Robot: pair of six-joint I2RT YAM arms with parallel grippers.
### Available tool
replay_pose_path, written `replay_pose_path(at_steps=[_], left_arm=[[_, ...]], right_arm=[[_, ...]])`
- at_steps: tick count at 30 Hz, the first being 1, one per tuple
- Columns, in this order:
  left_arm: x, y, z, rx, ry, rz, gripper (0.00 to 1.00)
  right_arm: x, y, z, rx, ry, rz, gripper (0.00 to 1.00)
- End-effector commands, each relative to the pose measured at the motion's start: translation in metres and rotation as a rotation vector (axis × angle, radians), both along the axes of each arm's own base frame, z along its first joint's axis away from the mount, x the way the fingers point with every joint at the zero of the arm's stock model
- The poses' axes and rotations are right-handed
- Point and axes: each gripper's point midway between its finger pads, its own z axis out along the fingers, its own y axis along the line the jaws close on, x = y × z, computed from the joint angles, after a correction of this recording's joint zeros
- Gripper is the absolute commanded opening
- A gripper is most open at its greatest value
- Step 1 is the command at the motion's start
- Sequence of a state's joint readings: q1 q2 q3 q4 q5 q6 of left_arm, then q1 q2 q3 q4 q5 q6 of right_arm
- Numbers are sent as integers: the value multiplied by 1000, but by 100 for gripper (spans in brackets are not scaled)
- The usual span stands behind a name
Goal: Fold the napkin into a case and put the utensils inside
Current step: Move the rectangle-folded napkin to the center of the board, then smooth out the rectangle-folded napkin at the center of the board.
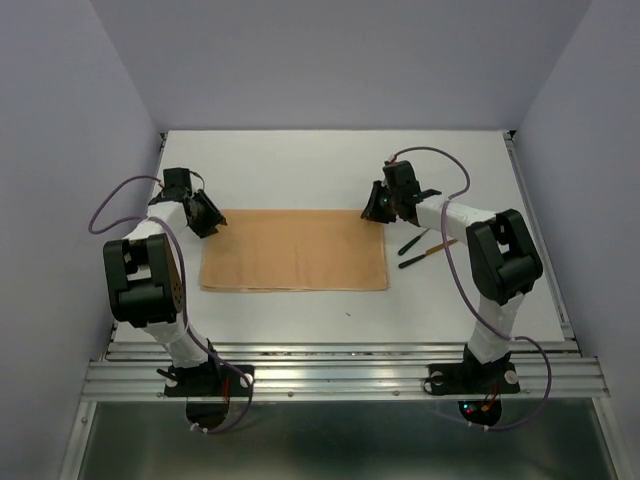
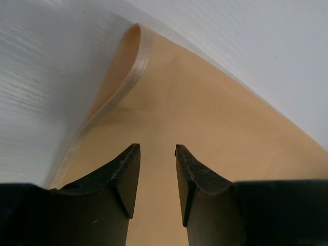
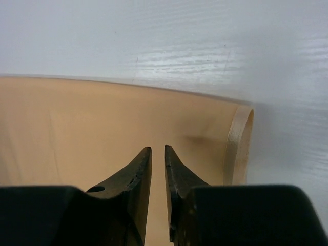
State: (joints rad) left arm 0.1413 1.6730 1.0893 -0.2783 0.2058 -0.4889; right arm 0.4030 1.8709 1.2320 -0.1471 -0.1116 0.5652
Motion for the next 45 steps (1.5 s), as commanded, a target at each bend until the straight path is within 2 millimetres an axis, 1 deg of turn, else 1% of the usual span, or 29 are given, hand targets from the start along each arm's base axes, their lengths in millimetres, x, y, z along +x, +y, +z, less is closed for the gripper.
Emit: replay_pose_path(at_steps=[1,2,3,4,6,10,13,15,18,20,21,22,24,25,26,28,29,30,32,34,35,36,37,38,40,41,43,44,45], left_arm=[[24,7,8,14,-53,30,44],[24,6,4,7,-42,30,44],[23,5,-1,2,-33,30,44],[23,4,-7,-1,-19,27,44],[18,2,-15,-3,4,25,44],[10,-13,-28,-6,40,-15,45],[5,-23,-34,-5,55,-37,45],[-1,-34,-39,-8,71,-61,45],[-6,-50,-37,-12,72,-97,46],[-5,-52,-33,-10,66,-104,47],[0,-52,-25,-6,49,-104,48],[1,-65,-18,1,32,-139,48],[9,-62,-2,23,7,-138,50],[11,-59,8,41,-9,-131,52],[21,-56,22,60,-42,-130,52],[30,-48,32,104,-60,-116,53],[37,-45,42,120,-72,-112,54],[41,-42,44,142,-69,-115,54],[44,-31,40,175,-41,-104,54],[47,-25,44,195,-47,-105,54],[45,-23,42,206,-42,-103,55],[43,-10,41,211,-34,-77,55],[39,-3,38,215,-23,-77,55],[39,-4,39,216,-27,-83,55],[34,1,34,209,-10,-87,55],[27,2,29,209,14,-101,55],[17,0,32,208,19,-109,55],[3,0,22,206,52,-114,55],[-6,0,21,208,58,-112,55]], right_arm=[[38,0,11,7,-69,-24,22],[42,-6,6,5,-60,-38,22],[42,-5,1,8,-48,-35,22],[45,-10,-8,6,-28,-52,21],[46,-16,-16,3,-12,-67,21],[54,-47,-31,-25,15,-135,20],[51,-57,-40,-52,33,-147,20],[52,-66,-38,-79,26,-157,20],[52,-73,-33,-117,17,-166,20],[54,-75,-28,-128,6,-167,20],[55,-75,-25,-127,0,-168,20],[57,-73,-17,-119,-15,-158,20],[59,-68,-7,-97,-33,-140,20],[60,-62,5,-68,-51,-116,21],[59,-57,10,-43,-54,-97,22],[58,-52,20,-9,-61,-86,22],[57,-49,22,6,-64,-80,22],[56,-47,24,18,-63,-74,22],[52,-44,30,43,-66,-62,22],[44,-44,29,53,-55,-59,22],[37,-40,32,58,-58,-48,23],[34,-40,32,57,-57,-47,23],[28,-35,32,62,-53,-34,23],[25,-35,33,65,-51,-33,23],[16,-32,33,67,-47,-21,23],[11,-26,33,68,-43,-6,23],[1,-23,30,67,-32,8,24],[-3,-19,29,67,-26,17,23],[-6,-20,28,69,-22,18,23]])
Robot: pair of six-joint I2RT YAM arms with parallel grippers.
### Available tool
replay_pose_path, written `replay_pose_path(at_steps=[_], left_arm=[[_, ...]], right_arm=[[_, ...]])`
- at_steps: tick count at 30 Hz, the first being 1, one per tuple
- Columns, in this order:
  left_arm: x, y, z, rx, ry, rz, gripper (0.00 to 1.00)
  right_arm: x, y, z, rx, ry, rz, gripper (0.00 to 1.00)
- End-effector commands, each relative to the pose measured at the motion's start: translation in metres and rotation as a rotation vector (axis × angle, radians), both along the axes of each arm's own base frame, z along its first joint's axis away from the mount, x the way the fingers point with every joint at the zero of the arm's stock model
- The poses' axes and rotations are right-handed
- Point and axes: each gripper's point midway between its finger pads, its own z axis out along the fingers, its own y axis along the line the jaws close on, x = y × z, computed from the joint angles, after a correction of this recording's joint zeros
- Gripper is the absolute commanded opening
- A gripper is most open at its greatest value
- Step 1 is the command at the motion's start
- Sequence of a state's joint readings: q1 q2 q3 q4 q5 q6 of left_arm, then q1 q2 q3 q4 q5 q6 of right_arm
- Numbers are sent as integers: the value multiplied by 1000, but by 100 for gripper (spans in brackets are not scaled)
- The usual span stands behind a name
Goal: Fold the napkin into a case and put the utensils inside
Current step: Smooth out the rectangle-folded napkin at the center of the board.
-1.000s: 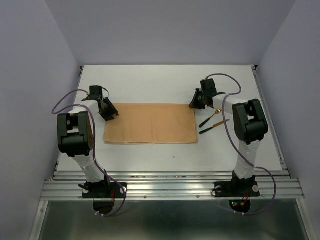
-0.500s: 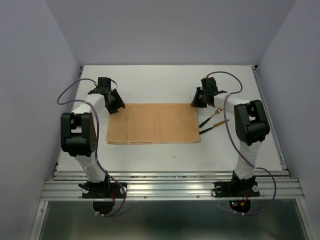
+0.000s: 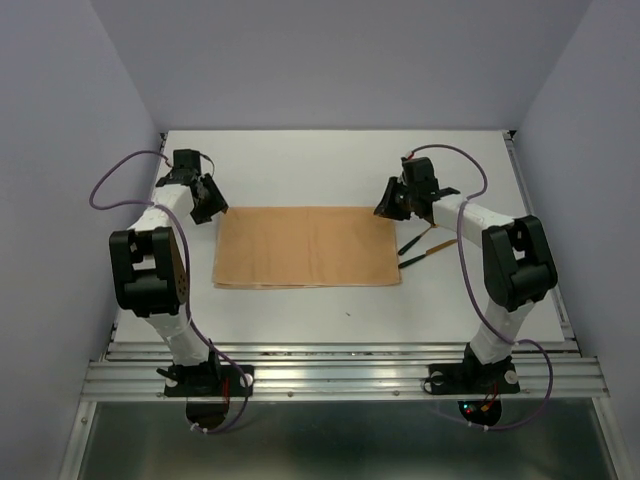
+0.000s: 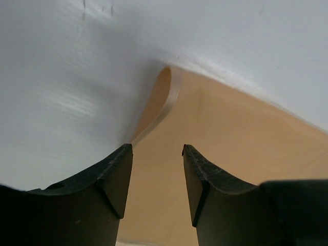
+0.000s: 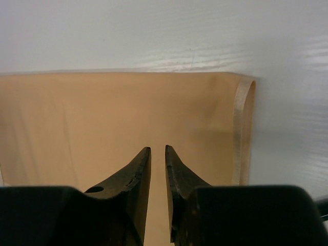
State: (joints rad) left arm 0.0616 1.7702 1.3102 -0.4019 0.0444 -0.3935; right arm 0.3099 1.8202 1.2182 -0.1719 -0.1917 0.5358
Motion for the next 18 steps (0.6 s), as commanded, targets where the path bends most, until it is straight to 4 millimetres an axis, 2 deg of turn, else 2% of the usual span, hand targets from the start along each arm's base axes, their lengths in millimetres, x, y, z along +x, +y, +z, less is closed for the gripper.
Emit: replay_pose_path(at_steps=[1,2,4,5,9,18], left_arm=[[-47,0,7,34,41,-25,55],[-64,-1,-5,32,83,-18,55],[-80,-1,-6,32,99,-5,55],[-96,6,-18,63,145,20,55],[-120,4,-30,26,198,89,54],[-151,14,-47,34,262,284,51]], right_arm=[[-19,14,10,31,-12,40,24],[-21,13,9,32,-8,38,24],[-27,16,9,32,-5,43,24],[-30,15,9,33,-1,43,24],[-35,14,9,30,1,47,24],[-39,12,10,27,0,52,25]])
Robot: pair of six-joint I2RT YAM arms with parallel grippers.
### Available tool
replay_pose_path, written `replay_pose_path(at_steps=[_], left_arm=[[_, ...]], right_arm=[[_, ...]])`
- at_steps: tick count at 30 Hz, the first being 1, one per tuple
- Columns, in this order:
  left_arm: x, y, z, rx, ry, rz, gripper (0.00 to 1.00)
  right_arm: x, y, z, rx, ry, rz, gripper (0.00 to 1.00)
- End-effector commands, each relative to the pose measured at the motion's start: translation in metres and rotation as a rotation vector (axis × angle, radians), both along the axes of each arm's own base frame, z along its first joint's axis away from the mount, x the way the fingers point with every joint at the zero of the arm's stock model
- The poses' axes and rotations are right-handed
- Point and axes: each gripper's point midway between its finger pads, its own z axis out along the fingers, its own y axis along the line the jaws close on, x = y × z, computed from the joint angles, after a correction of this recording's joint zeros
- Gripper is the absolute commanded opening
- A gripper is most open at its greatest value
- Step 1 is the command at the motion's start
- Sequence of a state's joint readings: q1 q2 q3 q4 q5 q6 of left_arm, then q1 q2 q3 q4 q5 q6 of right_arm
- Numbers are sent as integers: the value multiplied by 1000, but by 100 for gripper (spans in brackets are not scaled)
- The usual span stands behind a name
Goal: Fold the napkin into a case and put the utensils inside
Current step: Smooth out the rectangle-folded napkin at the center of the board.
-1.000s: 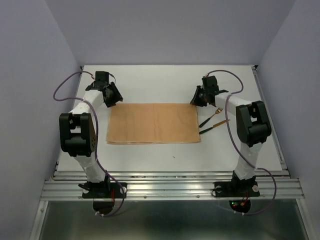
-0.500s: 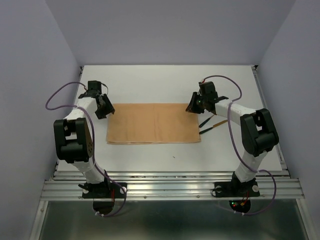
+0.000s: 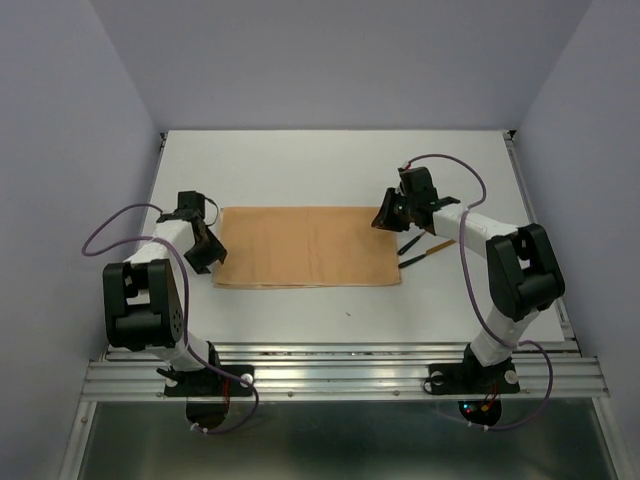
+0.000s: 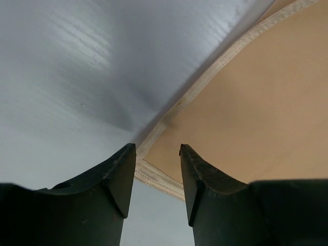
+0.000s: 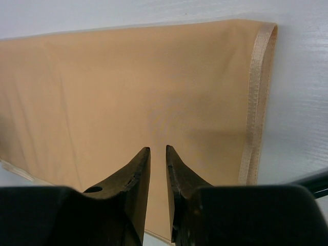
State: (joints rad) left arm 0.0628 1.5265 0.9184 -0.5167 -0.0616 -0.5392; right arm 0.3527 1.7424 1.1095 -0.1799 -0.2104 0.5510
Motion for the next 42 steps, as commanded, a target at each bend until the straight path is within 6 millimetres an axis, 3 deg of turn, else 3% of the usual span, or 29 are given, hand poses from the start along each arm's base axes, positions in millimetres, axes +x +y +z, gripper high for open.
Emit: replay_pose_path(at_steps=[1,7,12,19,28,37,42], left_arm=[[-17,6,2,22,8,105,50],[-26,-2,-12,-26,16,120,45],[-29,-2,-15,-30,11,126,31],[-23,3,5,1,-47,117,8],[-22,1,28,-5,-96,78,0],[-22,-5,33,-29,-119,58,0],[-22,-6,32,-37,-117,52,0]], right_arm=[[-1,1,16,18,-44,7,25],[-5,0,15,18,-42,13,25],[-6,-1,18,18,-50,11,25],[-9,-3,19,17,-52,6,25],[-17,-5,16,15,-35,9,25],[-80,-29,-21,-55,109,-33,41],[-107,-34,-22,-98,124,-48,42]])
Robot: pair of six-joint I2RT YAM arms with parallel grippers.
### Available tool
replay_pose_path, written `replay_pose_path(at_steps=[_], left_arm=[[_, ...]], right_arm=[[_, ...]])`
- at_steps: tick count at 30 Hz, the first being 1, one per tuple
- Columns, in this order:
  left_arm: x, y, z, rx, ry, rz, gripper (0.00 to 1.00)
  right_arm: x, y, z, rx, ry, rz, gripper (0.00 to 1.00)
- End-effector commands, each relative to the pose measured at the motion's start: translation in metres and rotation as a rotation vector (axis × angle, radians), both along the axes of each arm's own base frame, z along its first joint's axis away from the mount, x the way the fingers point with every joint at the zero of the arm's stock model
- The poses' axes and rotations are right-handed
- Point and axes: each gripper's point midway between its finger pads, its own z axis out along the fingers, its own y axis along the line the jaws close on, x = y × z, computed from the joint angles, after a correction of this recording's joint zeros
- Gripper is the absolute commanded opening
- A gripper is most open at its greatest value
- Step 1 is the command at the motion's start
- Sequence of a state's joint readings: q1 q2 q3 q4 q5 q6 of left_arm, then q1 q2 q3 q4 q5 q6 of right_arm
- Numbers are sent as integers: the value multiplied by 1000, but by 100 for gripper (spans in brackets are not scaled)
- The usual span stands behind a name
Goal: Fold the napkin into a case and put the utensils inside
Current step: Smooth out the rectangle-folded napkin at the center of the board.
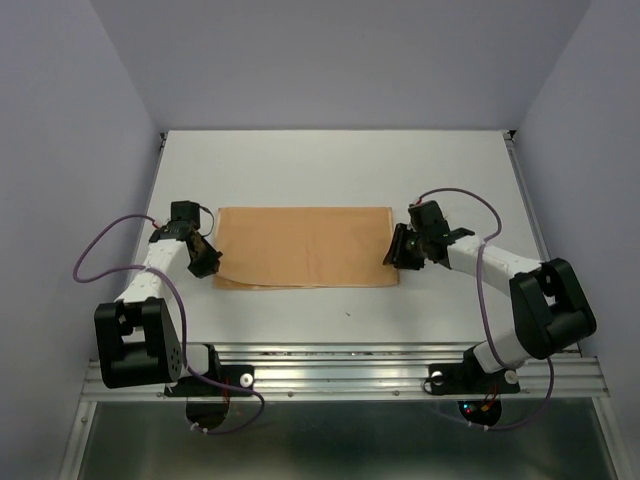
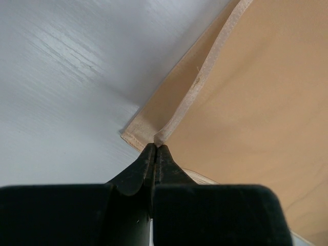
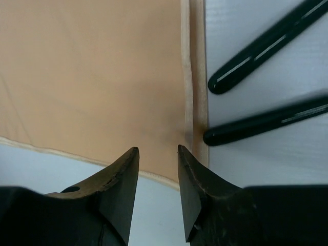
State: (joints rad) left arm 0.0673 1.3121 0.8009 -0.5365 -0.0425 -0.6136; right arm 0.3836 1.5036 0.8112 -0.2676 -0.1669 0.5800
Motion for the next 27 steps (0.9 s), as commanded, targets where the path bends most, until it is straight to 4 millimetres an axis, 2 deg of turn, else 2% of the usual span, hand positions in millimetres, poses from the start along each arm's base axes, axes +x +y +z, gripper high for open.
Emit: replay_pose_path(at_steps=[1,4,8,16,19,22,27], left_arm=[[5,0,13,2,-34,-15,0],[5,1,14,4,-38,-13,0],[5,0,15,4,-41,-18,0],[5,-1,14,-1,-42,-22,0],[5,-1,15,0,-45,-21,0],[5,0,16,1,-46,-19,0],[6,-1,15,0,-45,-21,0]], right_arm=[[-16,-4,8,-37,-14,-33,44],[-23,-11,10,-49,-18,-49,46],[-34,-18,1,-65,11,-64,47],[-42,-17,-12,-70,38,-53,46],[-40,-13,-12,-52,33,-44,43],[-39,-9,-10,-48,28,-36,31],[-37,-9,-9,-51,21,-37,27]])
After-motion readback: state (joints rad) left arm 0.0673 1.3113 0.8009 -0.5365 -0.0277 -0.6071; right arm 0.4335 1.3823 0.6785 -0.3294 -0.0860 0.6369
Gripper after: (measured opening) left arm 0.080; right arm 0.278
